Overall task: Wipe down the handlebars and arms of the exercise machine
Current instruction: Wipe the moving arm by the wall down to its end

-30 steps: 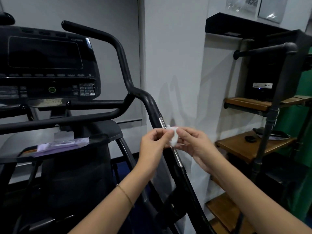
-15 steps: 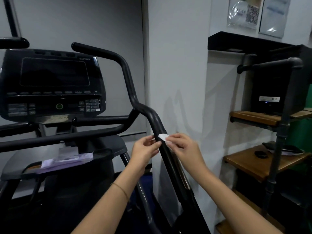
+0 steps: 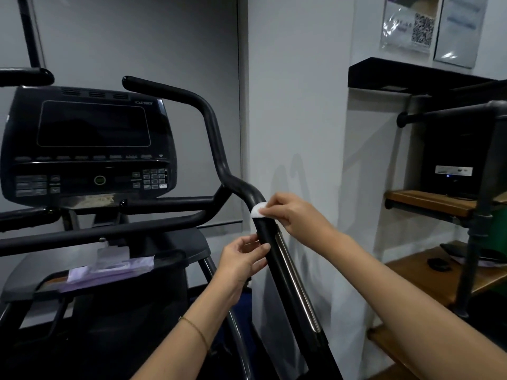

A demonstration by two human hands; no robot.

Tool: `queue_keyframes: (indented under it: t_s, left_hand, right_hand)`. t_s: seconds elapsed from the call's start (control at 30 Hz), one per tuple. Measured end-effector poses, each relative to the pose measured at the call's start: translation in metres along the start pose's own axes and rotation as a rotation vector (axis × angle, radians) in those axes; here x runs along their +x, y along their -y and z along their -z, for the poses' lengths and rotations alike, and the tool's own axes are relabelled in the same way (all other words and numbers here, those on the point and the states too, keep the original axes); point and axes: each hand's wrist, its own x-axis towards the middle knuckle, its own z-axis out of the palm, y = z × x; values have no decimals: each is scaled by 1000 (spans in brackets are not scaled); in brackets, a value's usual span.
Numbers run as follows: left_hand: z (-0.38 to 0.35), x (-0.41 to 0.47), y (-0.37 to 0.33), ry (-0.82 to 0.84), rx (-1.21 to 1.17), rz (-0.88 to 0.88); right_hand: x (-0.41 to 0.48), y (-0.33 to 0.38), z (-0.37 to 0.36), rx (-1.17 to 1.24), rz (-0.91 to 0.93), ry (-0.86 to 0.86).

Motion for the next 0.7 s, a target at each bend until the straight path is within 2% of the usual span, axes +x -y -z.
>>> queue_keyframes:
  t_s: [0.17,0.37,0.57,0.7]
  left_hand:
    - [1,2,-5,-1,63,13]
    - [2,1,-6,1,145,0]
    - [-5,-6,-17,10,108,51]
    - [-3,-4,-16,0,31,88]
  right_hand:
    - [31,8,3,31,-51,36]
    - [-44,5,-8,241,-132,-83]
    - [-45,9,-6,414,-283,-145]
    - [-114,15,-21,352,-227,-179]
